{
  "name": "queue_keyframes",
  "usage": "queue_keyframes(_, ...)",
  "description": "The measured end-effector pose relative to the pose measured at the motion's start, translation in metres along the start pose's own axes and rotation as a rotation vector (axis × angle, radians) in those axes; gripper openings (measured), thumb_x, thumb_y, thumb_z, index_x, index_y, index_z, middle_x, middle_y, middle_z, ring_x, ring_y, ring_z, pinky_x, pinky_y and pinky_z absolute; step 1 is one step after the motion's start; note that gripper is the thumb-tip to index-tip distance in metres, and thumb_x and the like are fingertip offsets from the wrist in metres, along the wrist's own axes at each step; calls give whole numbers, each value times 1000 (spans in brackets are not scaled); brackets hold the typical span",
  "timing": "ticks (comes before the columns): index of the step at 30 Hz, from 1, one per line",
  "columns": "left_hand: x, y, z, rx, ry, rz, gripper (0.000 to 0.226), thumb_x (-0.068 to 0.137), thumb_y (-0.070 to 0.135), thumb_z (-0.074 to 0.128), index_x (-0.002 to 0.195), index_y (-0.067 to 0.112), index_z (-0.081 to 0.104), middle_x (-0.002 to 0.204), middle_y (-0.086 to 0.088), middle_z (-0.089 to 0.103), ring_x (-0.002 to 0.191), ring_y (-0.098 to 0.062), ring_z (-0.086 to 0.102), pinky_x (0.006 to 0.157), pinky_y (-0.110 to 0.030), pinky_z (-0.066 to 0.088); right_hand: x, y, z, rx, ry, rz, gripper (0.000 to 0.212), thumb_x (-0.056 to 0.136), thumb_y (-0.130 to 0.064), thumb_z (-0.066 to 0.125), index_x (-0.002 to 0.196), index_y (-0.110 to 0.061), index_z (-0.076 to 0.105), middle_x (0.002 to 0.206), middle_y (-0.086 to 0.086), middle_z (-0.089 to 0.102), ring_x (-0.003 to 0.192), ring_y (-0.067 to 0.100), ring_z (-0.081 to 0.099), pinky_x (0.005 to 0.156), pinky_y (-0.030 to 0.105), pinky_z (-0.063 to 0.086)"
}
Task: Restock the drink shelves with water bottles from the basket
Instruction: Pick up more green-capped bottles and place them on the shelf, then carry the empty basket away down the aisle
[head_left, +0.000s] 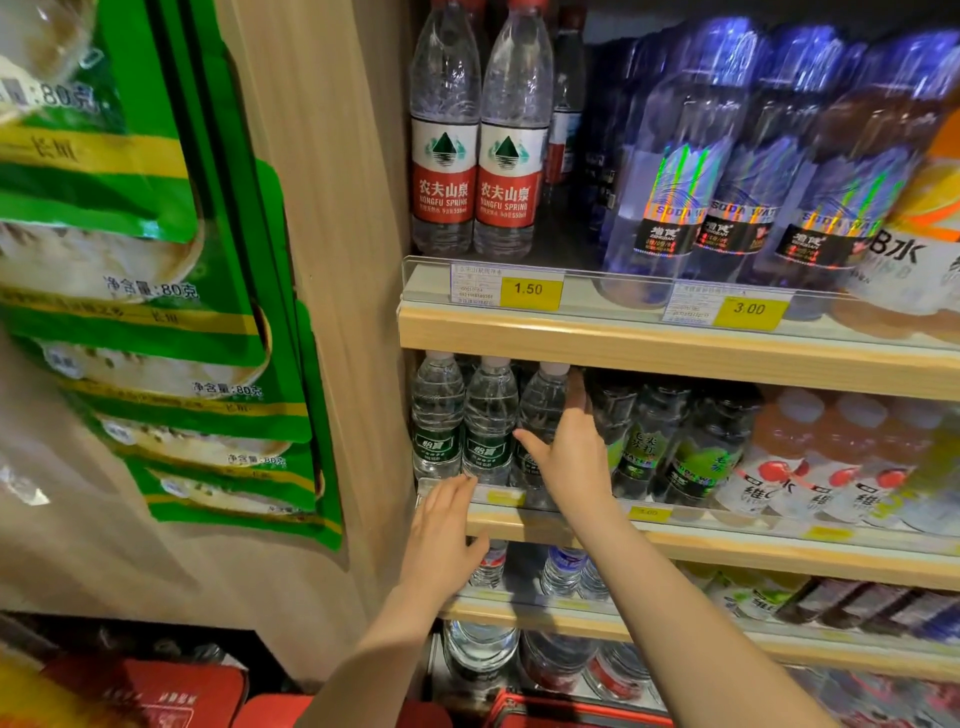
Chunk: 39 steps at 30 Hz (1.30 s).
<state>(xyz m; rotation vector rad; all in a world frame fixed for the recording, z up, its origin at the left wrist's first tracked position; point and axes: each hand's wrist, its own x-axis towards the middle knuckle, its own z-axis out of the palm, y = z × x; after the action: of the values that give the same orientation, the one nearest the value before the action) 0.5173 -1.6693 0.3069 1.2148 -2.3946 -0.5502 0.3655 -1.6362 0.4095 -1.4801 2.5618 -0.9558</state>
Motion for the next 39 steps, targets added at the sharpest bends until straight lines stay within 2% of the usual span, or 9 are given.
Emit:
queue_keyframes(3,-1,-4,2,58,0,14,66,86,28,55,145,19,26,152,0,26,142,-18,18,119,-33,11,-1,2,-2,42,56,-78,79,86,-33,63,146,-15,16,138,18,41,100,37,60,76,41,51)
queue_keyframes(12,-2,-7,12,65,22,16,67,85,25,57,144,18,28,151,-2,28,142,-20,18,119,-35,16,8,2,-9,-44,-15,-91,78,88,-30,60,147,-12,12,127,21,50,91,35,63,66,34,46)
queue_keyframes(19,0,1,-1,-11,-5,-14,67,84,26,59,143,18,29,150,0,28,140,-17,24,115,-34,24,5,2,-12,-12,-10,-58,79,87,-31,61,147,-10,15,123,17,53,97,32,61,72,36,49)
queue_keyframes(22,1,12,-13,-80,33,2,64,86,27,58,143,20,29,147,4,31,136,-14,30,112,-31,30,1,3,-19,128,10,-78,71,84,-31,65,140,-6,29,116,17,54,97,34,59,76,38,49)
queue_keyframes(25,-6,26,-25,-117,22,-3,53,89,28,55,138,23,36,137,8,42,126,-10,41,101,-27,37,-22,13,-34,226,19,-129,61,86,-27,64,137,-10,36,132,8,47,108,24,56,88,32,46)
queue_keyframes(27,-16,34,-31,-130,-5,-22,45,89,28,55,132,24,44,129,8,50,116,-8,50,91,-24,42,-44,27,-44,215,-3,-145,51,88,-27,61,134,-15,43,134,2,48,94,13,59,83,23,44)
queue_keyframes(30,-31,47,-33,-137,-23,-19,40,88,28,57,127,22,50,121,8,56,108,-9,54,87,-26,46,-72,57,-60,139,-111,-96,36,89,-31,57,123,-18,54,118,-2,59,73,1,54,74,24,46)
queue_keyframes(35,-62,66,-19,-115,-80,-3,40,82,32,58,121,22,53,115,5,59,104,-14,58,83,-29,45,-114,117,-93,53,-262,5,34,86,-31,60,118,-18,57,111,-2,64,93,15,62,78,29,49)
queue_keyframes(39,-90,80,-9,-115,-101,-14,43,81,35,57,121,19,55,119,4,59,110,-16,57,89,-32,47,-142,163,-116,15,-346,52,40,88,-33,59,123,-16,54,119,1,62,103,14,59,79,20,42)
